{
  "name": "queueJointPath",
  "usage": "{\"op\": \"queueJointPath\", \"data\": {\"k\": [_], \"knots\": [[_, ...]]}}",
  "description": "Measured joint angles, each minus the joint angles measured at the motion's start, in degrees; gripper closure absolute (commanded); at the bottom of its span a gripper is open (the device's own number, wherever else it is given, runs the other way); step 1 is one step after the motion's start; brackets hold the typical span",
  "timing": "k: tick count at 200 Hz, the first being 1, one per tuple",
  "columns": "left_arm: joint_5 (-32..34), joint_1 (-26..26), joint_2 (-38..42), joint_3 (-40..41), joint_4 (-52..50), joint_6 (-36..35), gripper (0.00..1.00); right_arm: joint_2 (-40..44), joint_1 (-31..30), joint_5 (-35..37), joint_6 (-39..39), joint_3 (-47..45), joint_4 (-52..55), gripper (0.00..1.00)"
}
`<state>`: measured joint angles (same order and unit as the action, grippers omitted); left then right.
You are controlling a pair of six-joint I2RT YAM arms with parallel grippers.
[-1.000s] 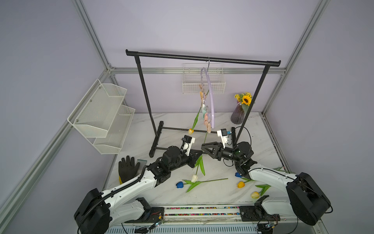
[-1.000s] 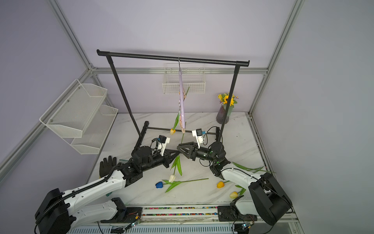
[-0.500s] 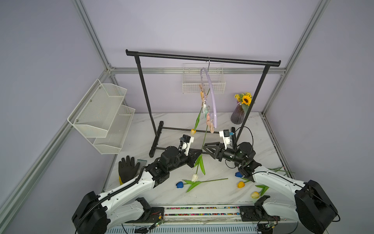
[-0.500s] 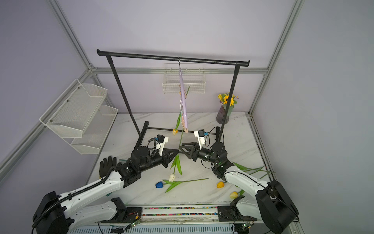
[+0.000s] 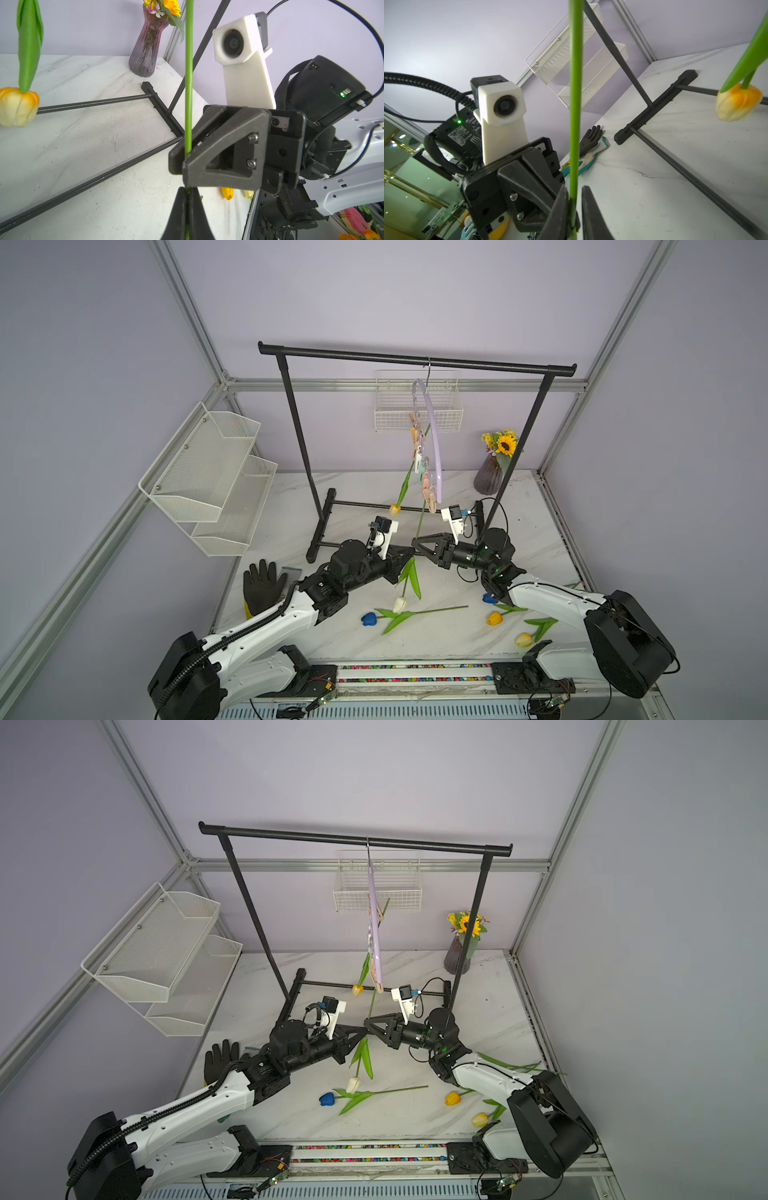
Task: Dry the flowers on a clothes hanger
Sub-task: Pick up the flower at the center of the board.
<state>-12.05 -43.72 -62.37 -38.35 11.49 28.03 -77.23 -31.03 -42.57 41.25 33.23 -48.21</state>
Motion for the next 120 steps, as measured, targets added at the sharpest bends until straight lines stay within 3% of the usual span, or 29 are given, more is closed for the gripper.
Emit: {"op": "queueJointPath", "data": {"k": [17,38,69,83,96,120], "knots": [[-0.04,0.00,0.00,0.00,0.09,0.07,1.00,0.00,0.00,0.00,0.11,0.00,-0.15,1.00],[0.00,0.00,-0.02,0.00,0.07,0.09,0.99,0.02,0.00,0.04,0.04,0.00,-0.17,1.00],[0.50,0.00,0.02,0.00,-0.15,0.15,0.54,0.83,0.00,1.44,-1.05,-0.17,0.11,1.00],[1.68,0.00,0.39,0.00,-0.85,0.22,0.39,2.38,0.00,2.89,-2.47,-0.70,1.22,1.00],[3.52,-0.02,1.44,0.00,-2.19,-0.33,0.30,4.26,0.00,4.72,-4.33,-0.92,3.69,1.00],[7.56,0.15,4.42,-0.04,-5.14,-1.49,0.24,8.63,0.00,9.79,-9.44,-0.94,11.58,1.00]]}}
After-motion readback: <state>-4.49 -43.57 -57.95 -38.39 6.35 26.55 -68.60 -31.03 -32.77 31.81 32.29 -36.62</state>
